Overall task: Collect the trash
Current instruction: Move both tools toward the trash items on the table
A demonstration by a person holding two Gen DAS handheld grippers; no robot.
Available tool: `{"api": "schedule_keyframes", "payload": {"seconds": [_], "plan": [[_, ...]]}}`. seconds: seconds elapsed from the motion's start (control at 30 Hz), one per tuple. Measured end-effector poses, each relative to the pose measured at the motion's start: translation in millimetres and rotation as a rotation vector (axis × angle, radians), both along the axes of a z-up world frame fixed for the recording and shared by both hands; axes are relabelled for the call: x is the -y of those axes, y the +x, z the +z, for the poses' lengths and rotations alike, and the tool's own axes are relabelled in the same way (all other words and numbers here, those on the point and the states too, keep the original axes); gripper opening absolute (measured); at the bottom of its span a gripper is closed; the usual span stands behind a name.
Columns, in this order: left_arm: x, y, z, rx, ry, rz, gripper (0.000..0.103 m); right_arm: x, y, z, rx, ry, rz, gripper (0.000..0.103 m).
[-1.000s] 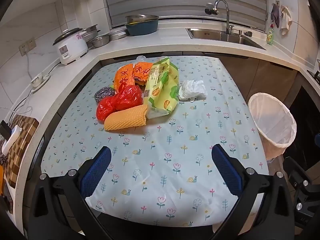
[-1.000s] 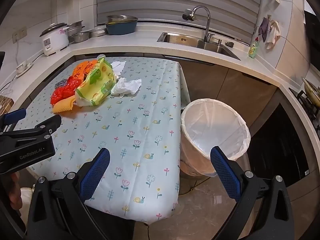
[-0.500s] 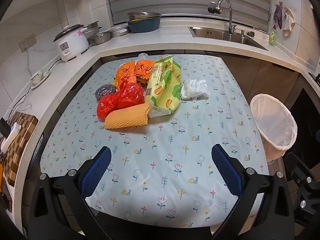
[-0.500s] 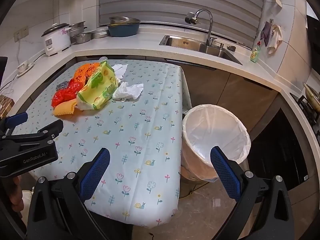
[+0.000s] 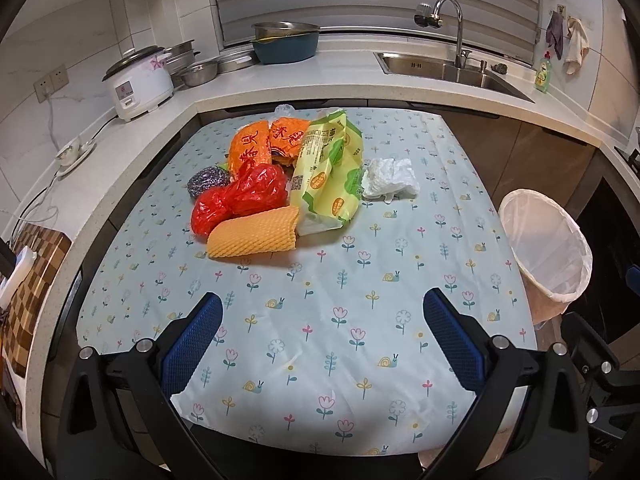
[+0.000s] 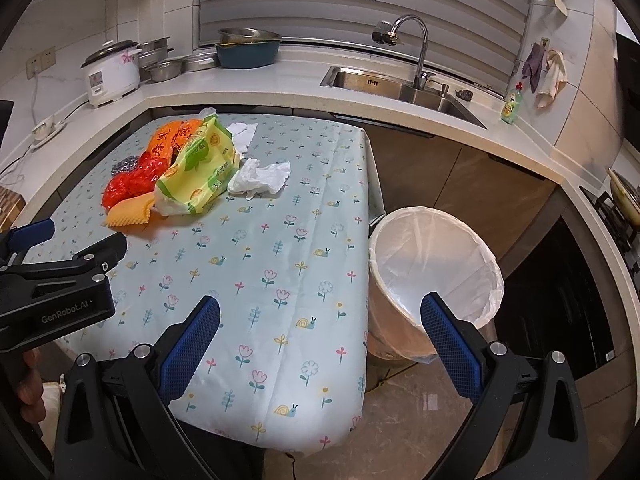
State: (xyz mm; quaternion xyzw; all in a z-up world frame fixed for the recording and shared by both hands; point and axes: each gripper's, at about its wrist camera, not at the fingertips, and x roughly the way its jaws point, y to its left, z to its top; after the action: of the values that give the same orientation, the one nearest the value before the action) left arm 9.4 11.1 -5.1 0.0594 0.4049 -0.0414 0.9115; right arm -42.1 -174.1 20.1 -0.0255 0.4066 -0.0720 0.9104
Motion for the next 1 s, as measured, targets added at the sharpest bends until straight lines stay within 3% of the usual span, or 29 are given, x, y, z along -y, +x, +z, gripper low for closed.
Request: {"api": "schedule_keyframes", "payload": {"seconds": [0.4, 1.0], "plan": [[-3.0, 9.4, 0.9, -0.012, 0.001, -0.045, 0.096, 1.1, -3.0, -0.4, 0.005, 0.005, -0.089, 0.096], [0.0, 8.6, 2.9, -0.011, -0.008, -0.026, 0.096, 3.6, -4.3, 0.3, 0.001, -0.004, -0.085, 0.096]]}}
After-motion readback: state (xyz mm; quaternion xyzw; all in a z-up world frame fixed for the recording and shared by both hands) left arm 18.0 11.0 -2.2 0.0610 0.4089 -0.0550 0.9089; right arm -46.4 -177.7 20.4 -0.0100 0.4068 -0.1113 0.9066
